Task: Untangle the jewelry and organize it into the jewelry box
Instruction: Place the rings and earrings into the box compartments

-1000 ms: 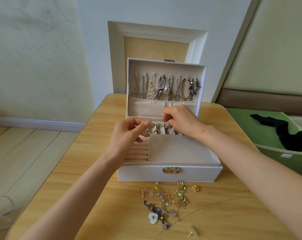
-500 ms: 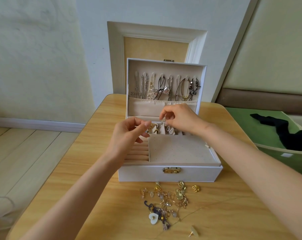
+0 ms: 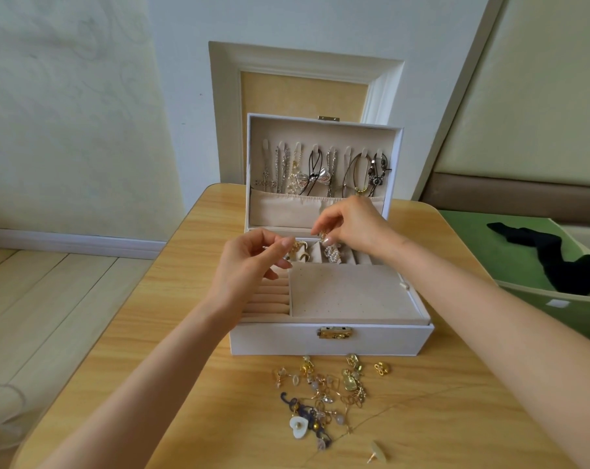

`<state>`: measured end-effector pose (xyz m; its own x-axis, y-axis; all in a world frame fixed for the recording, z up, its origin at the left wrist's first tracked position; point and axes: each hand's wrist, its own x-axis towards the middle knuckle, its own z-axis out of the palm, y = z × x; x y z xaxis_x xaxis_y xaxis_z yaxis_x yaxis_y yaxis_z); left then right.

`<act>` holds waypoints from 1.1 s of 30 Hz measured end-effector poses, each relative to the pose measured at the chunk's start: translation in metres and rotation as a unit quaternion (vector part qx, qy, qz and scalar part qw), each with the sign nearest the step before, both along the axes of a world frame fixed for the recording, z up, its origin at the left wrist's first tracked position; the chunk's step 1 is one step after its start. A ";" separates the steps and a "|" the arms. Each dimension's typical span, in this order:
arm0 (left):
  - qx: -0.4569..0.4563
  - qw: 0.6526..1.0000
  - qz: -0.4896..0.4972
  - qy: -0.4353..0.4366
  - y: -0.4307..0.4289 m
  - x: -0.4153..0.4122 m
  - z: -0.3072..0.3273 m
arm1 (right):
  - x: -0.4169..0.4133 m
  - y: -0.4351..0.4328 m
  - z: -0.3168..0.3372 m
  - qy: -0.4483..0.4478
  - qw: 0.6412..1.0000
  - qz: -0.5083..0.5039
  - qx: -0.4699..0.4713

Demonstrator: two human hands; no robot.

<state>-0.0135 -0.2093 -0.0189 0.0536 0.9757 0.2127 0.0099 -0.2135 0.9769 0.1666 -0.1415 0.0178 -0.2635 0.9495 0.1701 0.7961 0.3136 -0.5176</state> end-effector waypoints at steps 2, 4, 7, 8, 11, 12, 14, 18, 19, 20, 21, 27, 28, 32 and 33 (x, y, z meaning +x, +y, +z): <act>0.002 1.000 -0.001 -0.001 0.000 0.000 0.000 | -0.001 0.001 -0.004 0.000 1.000 -0.009 0.006; 0.003 1.000 -0.003 -0.002 0.000 -0.001 0.000 | -0.003 0.002 -0.006 0.004 1.000 -0.015 0.001; 0.003 1.000 -0.003 -0.001 0.000 -0.001 0.000 | -0.007 0.002 -0.006 0.017 0.999 -0.032 -0.011; 0.004 1.000 -0.004 -0.002 0.000 -0.001 0.000 | -0.007 0.002 -0.006 0.036 0.998 -0.038 -0.019; 0.003 1.000 -0.006 -0.002 0.000 -0.001 0.000 | -0.010 0.003 -0.007 0.083 0.994 -0.057 -0.031; 0.003 1.000 -0.006 0.000 0.000 0.000 0.000 | -0.011 0.004 -0.007 0.079 0.994 -0.059 -0.036; 0.003 1.000 -0.005 0.002 0.000 0.000 0.000 | -0.016 0.004 -0.009 0.057 0.996 -0.055 -0.049; 0.004 1.000 -0.004 0.002 0.000 0.000 0.000 | -0.018 0.007 -0.009 0.025 0.997 -0.056 -0.039; 0.004 1.000 -0.004 0.002 -0.001 -0.001 0.000 | -0.017 0.008 -0.009 0.019 0.998 -0.053 -0.035; 0.004 1.000 -0.005 0.001 -0.001 -0.001 0.000 | -0.018 0.008 -0.008 0.010 0.998 -0.049 -0.031; 0.003 1.000 -0.005 -0.001 -0.001 -0.001 0.000 | -0.018 0.008 -0.008 0.000 0.999 -0.047 -0.027; 0.001 1.000 0.007 -0.002 -0.001 0.000 0.000 | -0.018 0.009 -0.009 -0.088 0.995 -0.037 0.013; 0.001 1.000 0.008 -0.002 -0.001 0.000 0.000 | -0.017 0.009 -0.010 -0.098 0.995 -0.033 0.018; 0.003 1.000 0.010 -0.006 -0.001 0.001 0.000 | -0.018 0.009 -0.014 -0.115 0.993 -0.011 0.033; 0.003 1.000 0.010 -0.007 -0.001 0.001 0.000 | -0.017 0.009 -0.012 -0.102 0.994 -0.008 0.030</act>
